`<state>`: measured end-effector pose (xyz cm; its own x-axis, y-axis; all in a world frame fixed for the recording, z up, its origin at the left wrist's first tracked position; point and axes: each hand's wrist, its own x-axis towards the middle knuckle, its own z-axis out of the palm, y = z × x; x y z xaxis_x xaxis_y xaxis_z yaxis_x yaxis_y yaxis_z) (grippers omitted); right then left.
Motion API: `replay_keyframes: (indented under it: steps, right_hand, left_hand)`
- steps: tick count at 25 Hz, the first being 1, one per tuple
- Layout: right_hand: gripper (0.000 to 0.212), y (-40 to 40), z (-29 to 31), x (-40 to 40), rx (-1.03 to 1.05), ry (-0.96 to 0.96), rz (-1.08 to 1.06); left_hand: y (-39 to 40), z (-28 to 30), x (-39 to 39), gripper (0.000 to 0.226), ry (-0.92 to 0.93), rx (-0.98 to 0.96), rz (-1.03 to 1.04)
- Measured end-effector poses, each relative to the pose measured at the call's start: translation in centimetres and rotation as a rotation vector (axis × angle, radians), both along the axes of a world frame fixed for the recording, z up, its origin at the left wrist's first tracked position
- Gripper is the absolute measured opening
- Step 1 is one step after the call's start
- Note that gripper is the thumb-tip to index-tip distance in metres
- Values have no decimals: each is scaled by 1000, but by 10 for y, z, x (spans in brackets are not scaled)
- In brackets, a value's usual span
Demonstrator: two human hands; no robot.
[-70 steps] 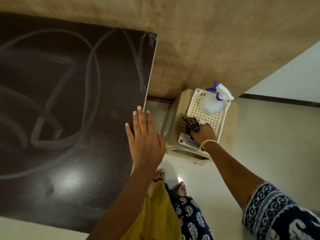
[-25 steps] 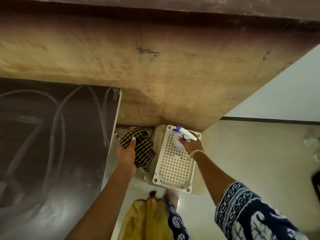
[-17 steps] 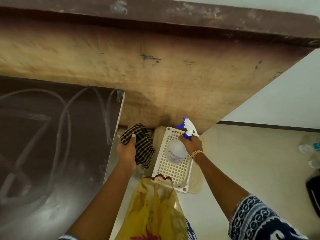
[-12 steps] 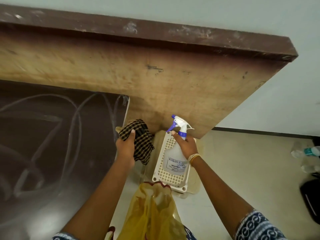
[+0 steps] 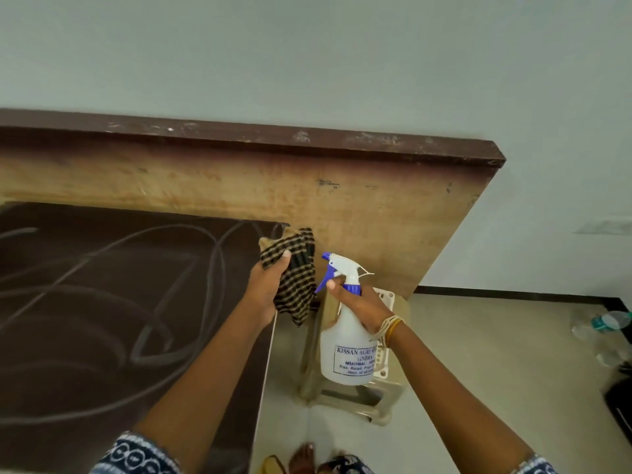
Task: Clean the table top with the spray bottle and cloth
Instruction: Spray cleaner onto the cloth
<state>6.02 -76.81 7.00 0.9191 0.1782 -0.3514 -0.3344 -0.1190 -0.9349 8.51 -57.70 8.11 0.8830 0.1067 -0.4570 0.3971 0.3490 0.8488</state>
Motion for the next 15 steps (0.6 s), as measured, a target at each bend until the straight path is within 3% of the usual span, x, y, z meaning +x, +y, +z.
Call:
replay_keyframes:
  steps: [2,6,9,15]
  right_hand:
    - [19,12,15,-22,81,14,15]
    - [52,30,26,-54,299,155,40]
    - [52,43,36,-79,452,209,69]
    - [46,95,50,-122,432,236,110]
  left_hand:
    - [10,14,-17,32,-36,-21,-50]
    - [24,30,-57,34,-76,-7,-28]
    - [38,35,-94,25,-86,18,46]
    - [93,29,-161,35,-41,-15,151]
